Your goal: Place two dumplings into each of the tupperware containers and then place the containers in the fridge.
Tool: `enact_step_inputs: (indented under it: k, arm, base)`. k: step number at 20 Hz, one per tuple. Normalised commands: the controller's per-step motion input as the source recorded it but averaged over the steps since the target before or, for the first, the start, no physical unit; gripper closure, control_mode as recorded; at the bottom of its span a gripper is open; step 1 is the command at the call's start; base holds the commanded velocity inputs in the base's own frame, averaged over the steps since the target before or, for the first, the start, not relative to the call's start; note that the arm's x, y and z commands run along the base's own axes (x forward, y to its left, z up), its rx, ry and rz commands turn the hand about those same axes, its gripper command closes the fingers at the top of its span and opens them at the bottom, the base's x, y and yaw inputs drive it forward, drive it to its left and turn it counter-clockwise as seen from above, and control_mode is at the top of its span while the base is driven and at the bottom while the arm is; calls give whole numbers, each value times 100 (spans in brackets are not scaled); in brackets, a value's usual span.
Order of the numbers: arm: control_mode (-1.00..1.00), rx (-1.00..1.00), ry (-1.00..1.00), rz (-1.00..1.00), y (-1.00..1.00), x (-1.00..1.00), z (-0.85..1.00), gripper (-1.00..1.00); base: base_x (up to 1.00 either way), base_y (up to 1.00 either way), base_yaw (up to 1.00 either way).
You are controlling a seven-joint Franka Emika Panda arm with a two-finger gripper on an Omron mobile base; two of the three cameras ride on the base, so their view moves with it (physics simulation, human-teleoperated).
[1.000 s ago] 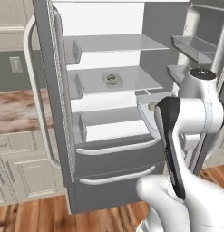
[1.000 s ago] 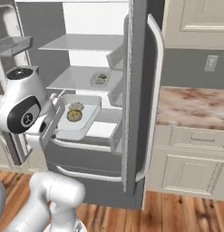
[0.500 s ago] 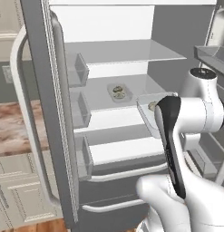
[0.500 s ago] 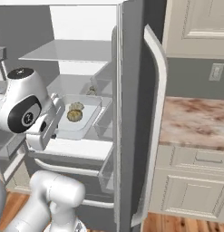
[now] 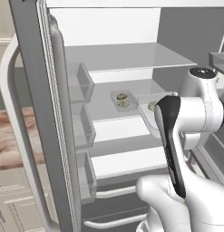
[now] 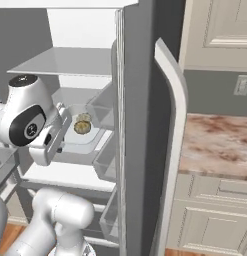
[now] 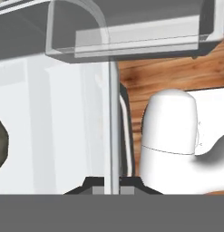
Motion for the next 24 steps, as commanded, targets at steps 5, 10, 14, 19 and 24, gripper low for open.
enact_step_inputs:
  k: [5, 10, 14, 19, 24]
  arm:
    - [100, 0, 0, 0, 0, 0, 0, 100]
    - [100, 0, 0, 0, 0, 0, 0, 100]
    - [100, 0, 0, 0, 0, 0, 0, 100]
    - [100, 0, 0, 0, 0, 0, 0, 100]
    - [-100, 0, -2, 0, -1, -2, 0, 100]
  base:
    - [34, -18, 0]
    - [45, -12, 0]
    - [48, -14, 0]
    - [29, -7, 0]
    - [0, 0, 0]
